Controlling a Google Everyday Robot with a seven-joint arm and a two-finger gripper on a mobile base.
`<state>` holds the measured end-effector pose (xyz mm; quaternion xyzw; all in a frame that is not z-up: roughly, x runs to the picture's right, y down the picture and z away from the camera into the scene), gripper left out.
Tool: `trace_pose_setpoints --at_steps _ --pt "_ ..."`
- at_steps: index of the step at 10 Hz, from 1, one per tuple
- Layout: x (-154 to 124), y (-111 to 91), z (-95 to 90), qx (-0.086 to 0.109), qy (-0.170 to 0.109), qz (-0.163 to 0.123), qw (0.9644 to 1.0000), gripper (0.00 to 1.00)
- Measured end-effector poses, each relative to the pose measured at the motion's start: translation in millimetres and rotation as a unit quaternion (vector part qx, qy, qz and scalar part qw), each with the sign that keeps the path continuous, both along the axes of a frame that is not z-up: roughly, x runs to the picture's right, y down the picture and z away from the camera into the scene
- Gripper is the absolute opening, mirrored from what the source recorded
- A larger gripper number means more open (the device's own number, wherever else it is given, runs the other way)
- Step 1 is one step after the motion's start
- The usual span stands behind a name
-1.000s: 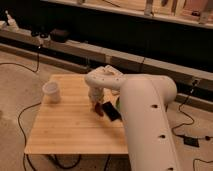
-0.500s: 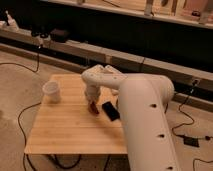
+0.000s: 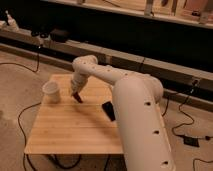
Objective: Place the pepper in the ceramic cup
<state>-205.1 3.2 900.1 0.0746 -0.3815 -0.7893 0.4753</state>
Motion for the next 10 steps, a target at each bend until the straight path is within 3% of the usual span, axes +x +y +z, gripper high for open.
trace_pose_setpoints --at_steps 2,3,4,5,7,10 --pt "-27.3 -40.6 -4.0 0.014 -0.060 0.049 0.9969 0.12" --pt "-31.2 -58.2 -3.9 0.013 -0.081 0.077 0.9936 0.12" --pt "-31.4 -63.2 -3.9 0.012 -0.086 0.085 0.9925 0.12" --pt "-31.8 -83.4 -6.9 0.007 -0.113 0.118 0.9866 0.12" --pt "-38.3 -94.8 -16.6 0.004 -0.138 0.135 0.9812 0.12" --pt "-44.5 -85.3 -31.5 -0.005 -0.158 0.132 0.9786 0.12"
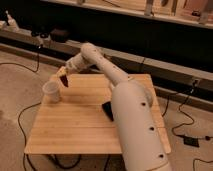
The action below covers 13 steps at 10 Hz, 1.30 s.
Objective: Place the pepper in the ceramic cup
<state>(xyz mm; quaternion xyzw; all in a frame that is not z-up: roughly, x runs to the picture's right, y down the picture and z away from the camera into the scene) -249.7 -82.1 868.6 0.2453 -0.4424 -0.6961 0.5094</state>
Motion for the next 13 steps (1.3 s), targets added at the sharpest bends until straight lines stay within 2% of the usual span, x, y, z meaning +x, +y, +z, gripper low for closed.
trace_pose_setpoints --at_steps 4,8,13 --pt "-15.2 11.7 -11.6 0.004 -0.017 -0.003 0.9998 0.12" --pt "-23.5 12.0 -6.0 0.024 -0.004 -0.008 0.9997 0.12" --pt "-54.0 9.8 -16.9 0.024 -0.022 -0.012 0.9994 0.12"
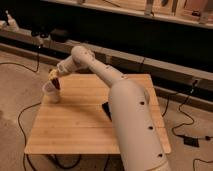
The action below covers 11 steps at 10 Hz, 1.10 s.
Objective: Place the pepper in the ceramic cup
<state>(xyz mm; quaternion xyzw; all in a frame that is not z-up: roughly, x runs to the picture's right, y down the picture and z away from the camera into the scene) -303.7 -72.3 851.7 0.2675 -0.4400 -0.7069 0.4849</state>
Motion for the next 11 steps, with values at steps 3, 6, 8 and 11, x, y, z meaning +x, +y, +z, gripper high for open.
trace_pose_setpoints --at_steps 3,6,8,11 --pt "-15.6 -13.6 -3.3 0.007 -0.017 0.016 0.9997 0.38" --pt "-25.6 -25.2 2.2 0.004 -0.020 0.053 0.9984 0.69" --pt "-34.3 -21.7 3.3 0.003 -0.023 0.056 0.9982 0.80" --pt "-32.4 -22.3 3.9 0.002 -0.022 0.057 0.9981 0.80"
